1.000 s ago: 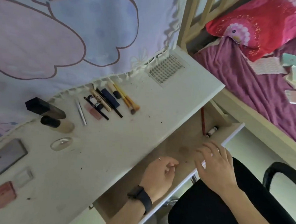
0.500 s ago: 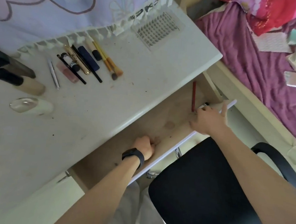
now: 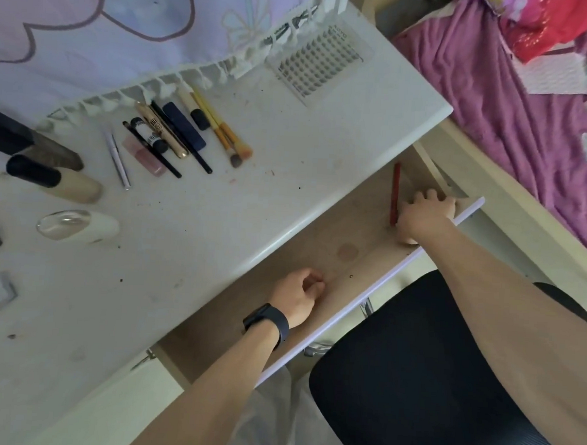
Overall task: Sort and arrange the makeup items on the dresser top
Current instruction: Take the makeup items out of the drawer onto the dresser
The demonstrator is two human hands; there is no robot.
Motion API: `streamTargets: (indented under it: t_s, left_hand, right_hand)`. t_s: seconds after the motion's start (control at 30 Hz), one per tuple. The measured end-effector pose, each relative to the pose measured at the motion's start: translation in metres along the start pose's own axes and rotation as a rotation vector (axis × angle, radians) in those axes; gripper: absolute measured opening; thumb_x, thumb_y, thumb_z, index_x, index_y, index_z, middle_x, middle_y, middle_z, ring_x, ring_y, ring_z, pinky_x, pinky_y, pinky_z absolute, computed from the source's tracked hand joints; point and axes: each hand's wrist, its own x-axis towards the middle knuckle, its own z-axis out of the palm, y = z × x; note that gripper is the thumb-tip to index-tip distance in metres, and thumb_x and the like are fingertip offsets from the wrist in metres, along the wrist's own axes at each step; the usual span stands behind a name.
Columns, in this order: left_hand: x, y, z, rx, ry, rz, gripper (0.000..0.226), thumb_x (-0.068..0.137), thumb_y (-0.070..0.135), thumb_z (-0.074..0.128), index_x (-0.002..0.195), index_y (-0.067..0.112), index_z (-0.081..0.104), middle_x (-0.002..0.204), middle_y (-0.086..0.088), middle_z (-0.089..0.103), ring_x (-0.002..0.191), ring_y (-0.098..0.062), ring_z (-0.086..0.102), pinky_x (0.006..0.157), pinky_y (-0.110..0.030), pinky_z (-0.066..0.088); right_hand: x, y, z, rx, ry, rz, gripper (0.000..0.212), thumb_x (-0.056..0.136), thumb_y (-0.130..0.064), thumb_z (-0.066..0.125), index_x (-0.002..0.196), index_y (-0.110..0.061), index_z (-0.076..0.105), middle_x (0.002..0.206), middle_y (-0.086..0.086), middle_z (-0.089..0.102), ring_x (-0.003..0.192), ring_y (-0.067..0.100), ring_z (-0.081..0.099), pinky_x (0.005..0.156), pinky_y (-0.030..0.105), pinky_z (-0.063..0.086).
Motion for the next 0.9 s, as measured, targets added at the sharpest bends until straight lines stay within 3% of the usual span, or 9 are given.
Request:
streamTargets:
  t_s: [0.13,0.2,0.3,0.37,0.47,0.6,0.7,0.8,0.9]
  left_hand:
    - [-0.004,0.022,-0.004,-0.063,0.007,0.047,0.013,0.099,0.033,0.056,0.110,0.028,0.061,0.093,0.020,0.062,0.079,0.005,0.059,0.061,-0.006,0.041]
    - [-0.008,0.034,-0.009,-0.127,-0.006,0.045,0.018,0.100,0.034,0.055,0.114,0.025,0.063,0.088,0.014,0.066,0.085,0.001,0.063,0.068,-0.011,0.044]
    - [-0.016,0.052,-0.018,-0.240,-0.023,0.043,0.019,0.101,0.029,0.052,0.105,0.023,0.069,0.077,0.000,0.073,0.086,-0.013,0.070,0.082,-0.030,0.056]
    - [-0.023,0.062,-0.026,-0.405,-0.042,-0.003,0.018,0.101,0.024,0.054,0.102,0.023,0.072,0.091,-0.006,0.074,0.089,-0.023,0.072,0.080,-0.045,0.061]
    - [-0.036,0.075,-0.044,-0.649,-0.063,-0.083,0.018,0.100,0.018,0.057,0.112,0.019,0.071,0.103,-0.004,0.072,0.093,-0.026,0.073,0.073,-0.044,0.062]
    - [-0.052,0.084,-0.079,-0.852,-0.020,-0.058,0.021,0.096,0.008,0.060,0.113,0.013,0.071,0.097,-0.003,0.073,0.091,-0.027,0.073,0.072,-0.044,0.061]
    - [-0.061,0.081,-0.110,-0.903,0.104,-0.002,0.020,0.095,0.008,0.064,0.113,0.013,0.071,0.093,-0.004,0.072,0.093,-0.027,0.071,0.073,-0.039,0.060]
    - [-0.063,0.070,-0.142,-0.851,0.323,0.028,0.022,0.097,0.012,0.062,0.119,0.014,0.064,0.076,-0.008,0.068,0.076,-0.024,0.069,0.073,-0.036,0.060]
    - [-0.056,0.051,-0.176,-0.768,0.566,-0.025,0.018,0.098,0.016,0.059,0.115,0.022,0.061,0.071,-0.010,0.067,0.067,-0.019,0.065,0.075,-0.039,0.060]
  right_hand:
    - [0.001,-0.006,-0.002,-0.086,0.006,-0.023,0.060,0.092,-0.029,0.052,0.150,-0.028,0.038,0.146,0.005,0.046,0.139,0.030,0.032,0.115,0.062,0.020]
    - [0.002,-0.007,-0.003,-0.103,-0.003,-0.032,0.056,0.092,-0.028,0.050,0.147,-0.028,0.042,0.143,0.005,0.050,0.138,0.030,0.034,0.115,0.063,0.016]
    - [-0.004,-0.004,-0.004,-0.154,0.004,-0.080,0.042,0.092,-0.022,0.052,0.133,-0.028,0.056,0.140,0.006,0.052,0.134,0.030,0.036,0.114,0.056,0.016]
    - [-0.011,-0.001,-0.006,-0.100,0.068,-0.133,0.030,0.094,-0.021,0.052,0.121,-0.026,0.065,0.127,0.006,0.058,0.124,0.028,0.043,0.108,0.048,0.026]
    - [-0.036,0.005,-0.007,0.314,0.251,-0.210,0.033,0.103,-0.047,0.043,0.117,-0.024,0.063,0.115,0.005,0.060,0.109,0.026,0.054,0.090,0.041,0.039]
    - [-0.100,-0.003,-0.013,1.236,0.266,-0.283,0.029,0.099,-0.056,0.046,0.104,-0.033,0.064,0.091,-0.018,0.064,0.080,-0.001,0.059,0.067,0.024,0.041]
    - [-0.139,-0.028,-0.019,1.708,0.116,-0.329,0.016,0.100,-0.045,0.054,0.106,-0.040,0.068,0.077,-0.021,0.063,0.071,-0.003,0.060,0.069,0.021,0.051]
    - [-0.160,-0.059,-0.028,1.964,0.016,-0.375,0.019,0.101,-0.024,0.057,0.112,-0.032,0.071,0.088,-0.005,0.068,0.079,0.010,0.069,0.071,0.020,0.057]
    - [-0.166,-0.084,-0.041,2.112,-0.026,-0.392,0.026,0.101,-0.012,0.056,0.115,-0.030,0.070,0.099,-0.002,0.072,0.090,0.016,0.075,0.074,0.018,0.057]
